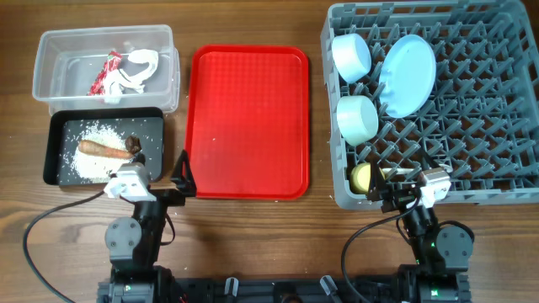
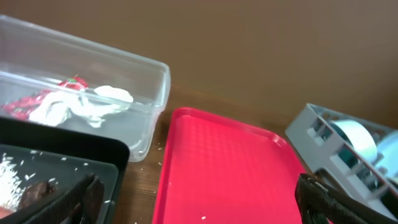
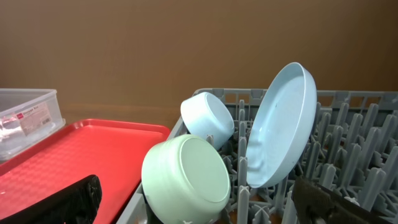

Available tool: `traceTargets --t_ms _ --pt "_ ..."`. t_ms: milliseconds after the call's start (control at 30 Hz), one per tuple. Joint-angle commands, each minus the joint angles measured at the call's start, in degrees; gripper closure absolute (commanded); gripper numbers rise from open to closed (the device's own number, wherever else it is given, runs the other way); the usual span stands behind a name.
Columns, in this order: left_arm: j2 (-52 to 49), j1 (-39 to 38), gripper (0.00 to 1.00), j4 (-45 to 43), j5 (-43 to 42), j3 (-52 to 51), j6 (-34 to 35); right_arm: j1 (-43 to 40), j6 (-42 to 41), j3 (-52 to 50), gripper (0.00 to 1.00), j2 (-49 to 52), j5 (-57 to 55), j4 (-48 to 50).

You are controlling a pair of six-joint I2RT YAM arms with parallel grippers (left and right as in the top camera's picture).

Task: Sort waste into correct bins and load items into the dishwasher rack

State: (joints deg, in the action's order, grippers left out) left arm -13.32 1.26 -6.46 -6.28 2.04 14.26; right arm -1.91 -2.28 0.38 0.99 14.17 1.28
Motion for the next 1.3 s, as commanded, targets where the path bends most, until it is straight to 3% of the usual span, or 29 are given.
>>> traceTargets --t_ms 0,200,1267 --pt "4.44 -2.54 0.00 2.80 3.98 -1.68 -4.87 0.39 0.68 -0.09 0.00 -0.42 1.14 0.07" --pt "10.14 -2.64 0.00 10.88 5.92 -1.68 -4.92 0.39 0.66 -0.09 0.00 -0.42 1.14 0.09" --pt "12.98 -2.54 0.00 10.78 5.73 -1.68 -4.87 0.39 0.68 -0.09 0.00 -0.42 1.14 0.09"
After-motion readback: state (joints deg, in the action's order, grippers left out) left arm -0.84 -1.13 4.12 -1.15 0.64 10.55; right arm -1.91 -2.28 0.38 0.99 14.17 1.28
